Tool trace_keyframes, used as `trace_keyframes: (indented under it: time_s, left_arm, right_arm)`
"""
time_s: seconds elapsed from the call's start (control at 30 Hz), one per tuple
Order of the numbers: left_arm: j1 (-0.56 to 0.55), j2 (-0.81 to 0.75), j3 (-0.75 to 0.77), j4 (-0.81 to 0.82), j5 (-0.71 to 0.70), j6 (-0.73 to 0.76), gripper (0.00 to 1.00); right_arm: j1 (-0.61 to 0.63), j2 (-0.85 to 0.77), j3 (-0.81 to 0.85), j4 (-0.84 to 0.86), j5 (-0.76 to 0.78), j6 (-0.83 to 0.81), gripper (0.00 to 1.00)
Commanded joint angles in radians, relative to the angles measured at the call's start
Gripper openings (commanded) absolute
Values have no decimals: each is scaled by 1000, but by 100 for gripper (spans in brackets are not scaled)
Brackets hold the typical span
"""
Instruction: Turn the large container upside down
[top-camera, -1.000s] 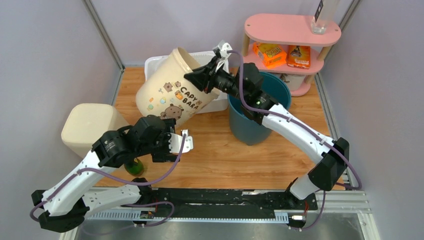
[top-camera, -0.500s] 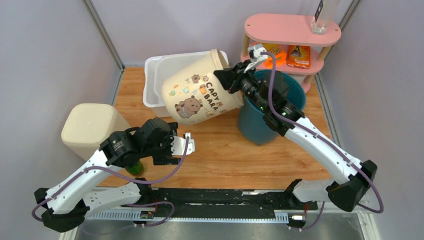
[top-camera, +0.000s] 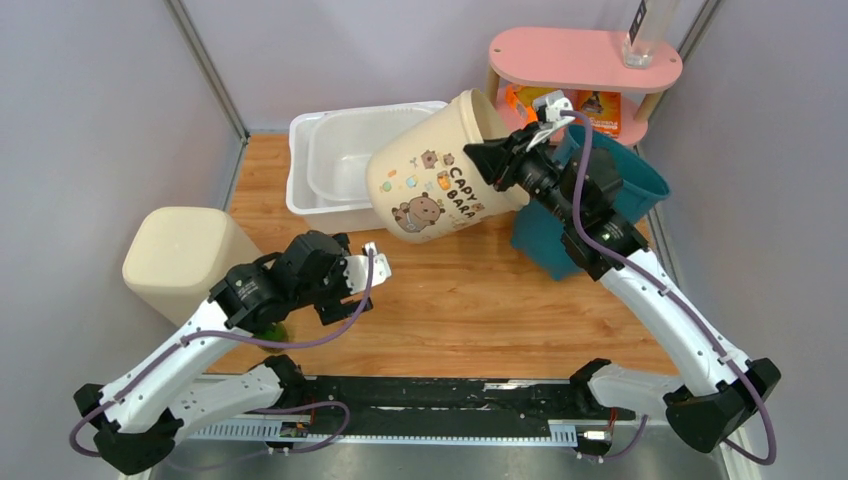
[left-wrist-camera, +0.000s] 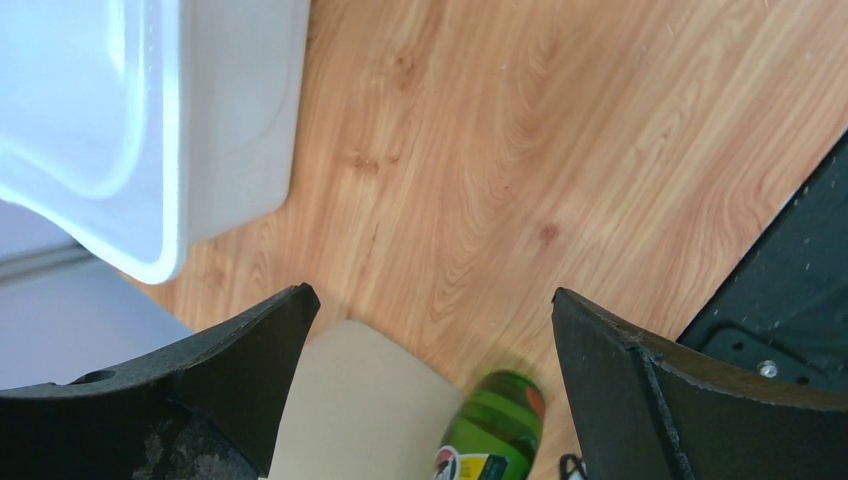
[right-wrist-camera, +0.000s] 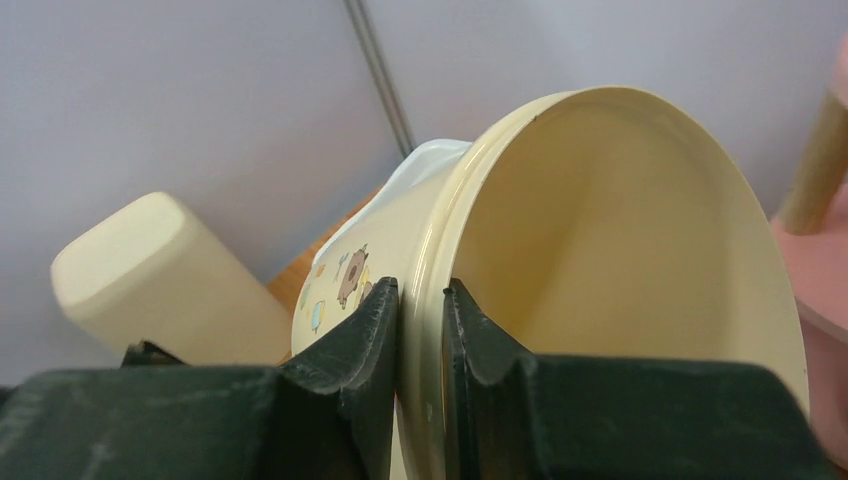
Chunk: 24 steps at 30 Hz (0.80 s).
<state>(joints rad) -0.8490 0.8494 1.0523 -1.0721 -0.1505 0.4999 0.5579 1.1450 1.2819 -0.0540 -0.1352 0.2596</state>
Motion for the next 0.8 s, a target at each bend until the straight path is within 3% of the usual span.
trace_keyframes:
  time_s: [0.0, 0.23, 0.37, 0.4, 0.53, 0.77]
  left_arm:
    - [111, 26, 67, 75, 24, -155, 100]
    - [435, 110, 253, 24, 385, -372, 100]
    - [588, 167, 299, 10, 712, -474, 100]
    - [605, 179, 297, 8, 836, -484, 100]
    - [660, 229, 229, 53, 1050, -626, 100]
    - [790, 246, 32, 145, 1198, -825, 100]
  right_arm:
    - [32, 17, -39, 114, -120, 18, 0]
    - [32, 8, -91, 130, -113, 47, 0]
    - [27, -2, -115, 129, -155, 105, 0]
    - [23, 1, -116, 129, -164, 133, 0]
    - [3, 23, -148, 172, -229, 273, 0]
    - [0, 28, -222, 245, -209, 378, 0]
